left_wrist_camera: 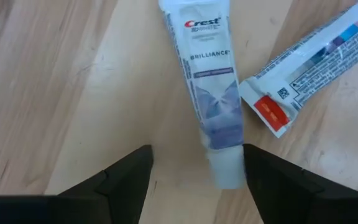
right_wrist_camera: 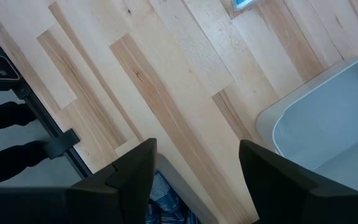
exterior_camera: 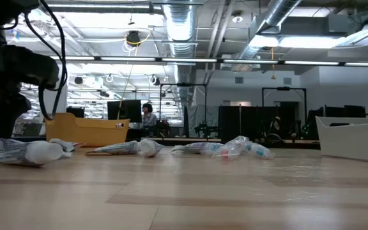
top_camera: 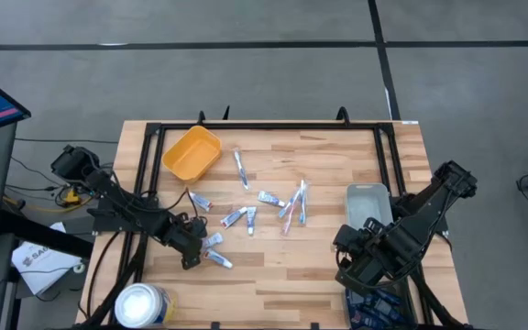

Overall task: Pick & Place Travel size toiletries
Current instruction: Put the white toothpaste into the yellow bin

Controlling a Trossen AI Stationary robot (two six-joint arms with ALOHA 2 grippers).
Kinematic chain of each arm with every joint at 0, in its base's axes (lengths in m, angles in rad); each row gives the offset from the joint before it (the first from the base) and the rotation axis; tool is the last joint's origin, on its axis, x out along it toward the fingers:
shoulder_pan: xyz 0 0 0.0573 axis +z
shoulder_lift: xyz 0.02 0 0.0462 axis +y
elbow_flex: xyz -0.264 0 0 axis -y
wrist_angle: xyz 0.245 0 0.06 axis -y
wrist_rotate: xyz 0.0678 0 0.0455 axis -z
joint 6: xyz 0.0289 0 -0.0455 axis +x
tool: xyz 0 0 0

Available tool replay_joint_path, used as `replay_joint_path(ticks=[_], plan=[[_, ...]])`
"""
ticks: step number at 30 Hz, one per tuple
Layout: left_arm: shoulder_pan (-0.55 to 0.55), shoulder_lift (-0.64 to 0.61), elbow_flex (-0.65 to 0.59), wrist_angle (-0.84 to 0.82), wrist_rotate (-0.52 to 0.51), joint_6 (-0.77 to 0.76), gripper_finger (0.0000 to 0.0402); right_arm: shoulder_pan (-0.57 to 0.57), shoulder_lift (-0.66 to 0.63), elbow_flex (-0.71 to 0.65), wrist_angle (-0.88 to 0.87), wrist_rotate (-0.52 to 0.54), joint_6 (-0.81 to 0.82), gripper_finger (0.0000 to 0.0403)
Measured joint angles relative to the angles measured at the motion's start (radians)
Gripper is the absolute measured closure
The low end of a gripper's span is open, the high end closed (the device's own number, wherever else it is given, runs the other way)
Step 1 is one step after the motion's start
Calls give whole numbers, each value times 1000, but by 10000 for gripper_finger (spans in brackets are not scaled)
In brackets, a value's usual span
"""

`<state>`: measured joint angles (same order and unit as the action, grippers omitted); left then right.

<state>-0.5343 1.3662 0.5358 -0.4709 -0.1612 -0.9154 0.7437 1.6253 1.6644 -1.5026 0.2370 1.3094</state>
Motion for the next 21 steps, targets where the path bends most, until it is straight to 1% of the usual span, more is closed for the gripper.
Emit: replay_joint_path(ticks=[5, 12, 15, 21], plan=[[0, -2, -1, -1, -19, 66, 179, -1, 0, 0, 0, 0, -7, 182], [2, -2, -3, 8, -37, 39, 226, -1, 0, 0, 0, 0, -7, 182], [4, -1, -4, 7, -38, 39, 258, -1, 0, 0, 0, 0, -7, 182], [6, -1, -4, 9, -11, 38, 337, 1, 0, 0, 0, 0, -7, 182]])
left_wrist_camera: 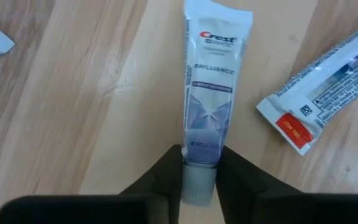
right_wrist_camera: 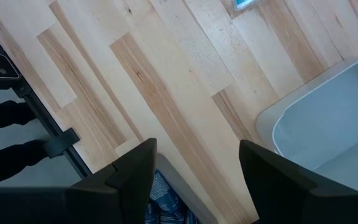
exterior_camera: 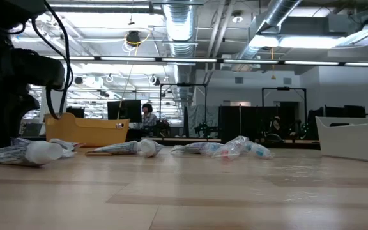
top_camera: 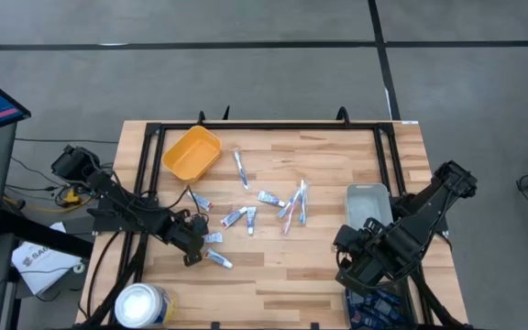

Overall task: Pick & Place Travel size toiletries
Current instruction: Put the white toothpaste into the yellow bin

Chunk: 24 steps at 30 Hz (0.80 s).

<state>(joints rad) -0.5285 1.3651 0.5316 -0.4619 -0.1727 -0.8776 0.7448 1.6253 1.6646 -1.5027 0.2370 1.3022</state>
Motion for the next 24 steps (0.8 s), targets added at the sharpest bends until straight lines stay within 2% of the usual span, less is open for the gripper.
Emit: replay_joint_path(ticks=[6, 10, 13, 17, 24], plan=[[10, -5, 11, 9, 40, -2, 344, 0, 0, 0, 0, 0, 0, 182], [38, -43, 67, 25, 80, -3, 344, 0, 0, 0, 0, 0, 0, 182], [83, -97, 110, 13, 27, 4, 344, 0, 0, 0, 0, 1, -1, 182], [173, -207, 146, 6, -107, 48, 344, 0, 0, 0, 1, 22, 0, 182], [437, -387, 154, -85, -386, 224, 344, 0, 0, 0, 17, 27, -4, 182]])
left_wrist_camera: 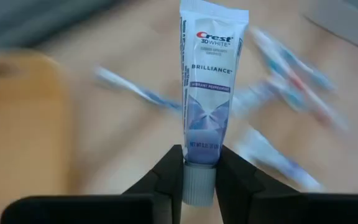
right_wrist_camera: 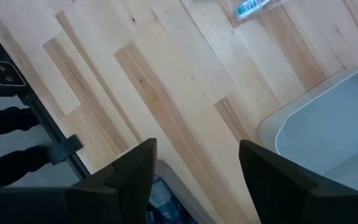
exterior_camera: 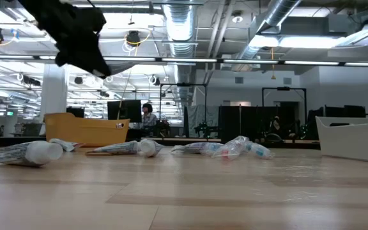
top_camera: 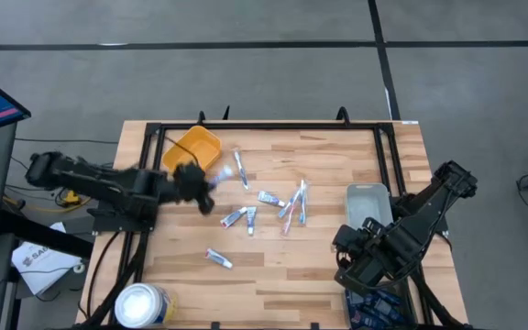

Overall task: Pick & Place Travel size toiletries
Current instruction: Put the white toothpaste into the yellow bin

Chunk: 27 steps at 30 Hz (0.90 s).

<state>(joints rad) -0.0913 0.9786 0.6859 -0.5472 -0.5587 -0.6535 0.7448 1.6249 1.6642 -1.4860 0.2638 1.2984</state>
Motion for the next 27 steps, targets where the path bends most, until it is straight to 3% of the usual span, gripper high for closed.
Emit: replay_joint_path(ticks=[5, 13, 19, 27], plan=[[253, -44, 2, -14, -22, 193, 344, 0, 0, 0, 2, 0, 0, 182], [566, 23, 1, -37, 117, 360, 336, 0, 0, 0, 7, 0, 1, 182], [671, 118, 1, -67, 220, 407, 337, 0, 0, 0, 7, 0, 4, 182], [695, 217, 1, -93, 253, 408, 332, 0, 0, 0, 7, 0, 4, 182]])
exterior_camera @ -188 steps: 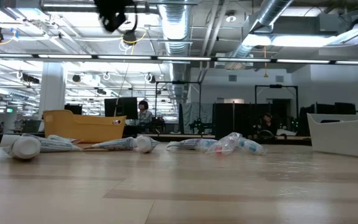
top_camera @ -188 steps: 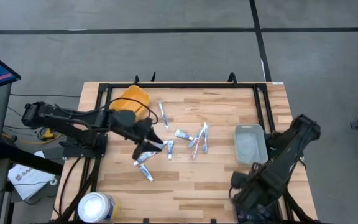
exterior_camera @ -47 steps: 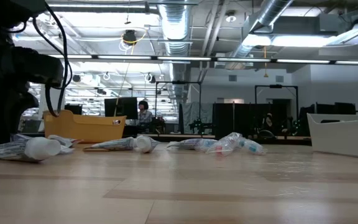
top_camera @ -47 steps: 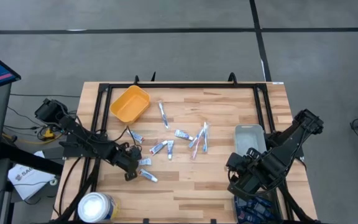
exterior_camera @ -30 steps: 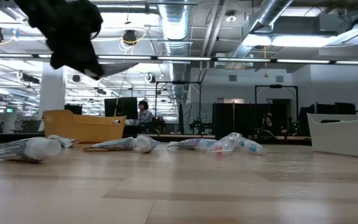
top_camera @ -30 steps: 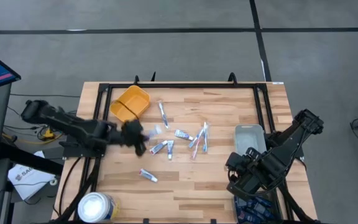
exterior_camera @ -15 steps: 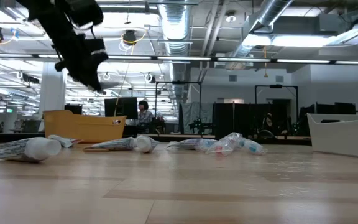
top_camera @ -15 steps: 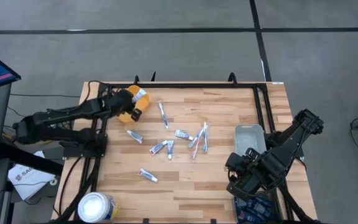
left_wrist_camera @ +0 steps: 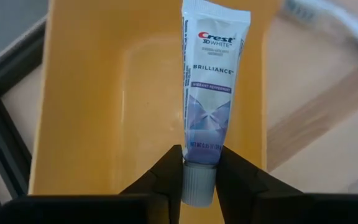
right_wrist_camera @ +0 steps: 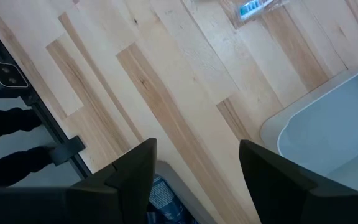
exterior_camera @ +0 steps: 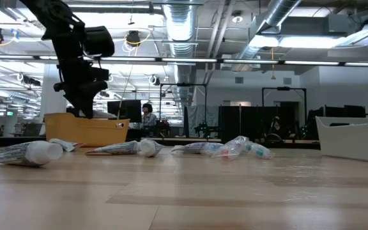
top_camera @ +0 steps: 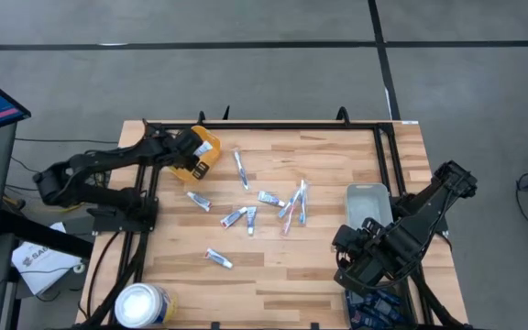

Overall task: Pick & Place Travel size toiletries
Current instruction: Put the white toothpaste into the yellow bin

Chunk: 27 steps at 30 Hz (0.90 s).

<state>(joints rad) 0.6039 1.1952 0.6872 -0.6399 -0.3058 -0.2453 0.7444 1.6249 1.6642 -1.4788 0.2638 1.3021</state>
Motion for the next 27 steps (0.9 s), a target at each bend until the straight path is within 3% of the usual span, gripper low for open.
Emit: replay_joint_path(ticks=[5, 12, 15, 21, 27], plan=[[-3, 10, 0, 0, 0, 5, 298, 0, 0, 0, 0, 0, 0, 182], [-16, -35, 0, -7, 6, 104, 193, 0, 0, 0, 0, 0, 0, 182], [-42, -83, 0, -5, 58, 145, 159, 0, 0, 0, -1, 0, -1, 182], [-190, -190, 0, -7, 215, 315, 157, 0, 0, 0, -1, 0, -3, 182], [-379, -185, 0, -9, 237, 347, 171, 0, 0, 0, -1, 0, -3, 182]])
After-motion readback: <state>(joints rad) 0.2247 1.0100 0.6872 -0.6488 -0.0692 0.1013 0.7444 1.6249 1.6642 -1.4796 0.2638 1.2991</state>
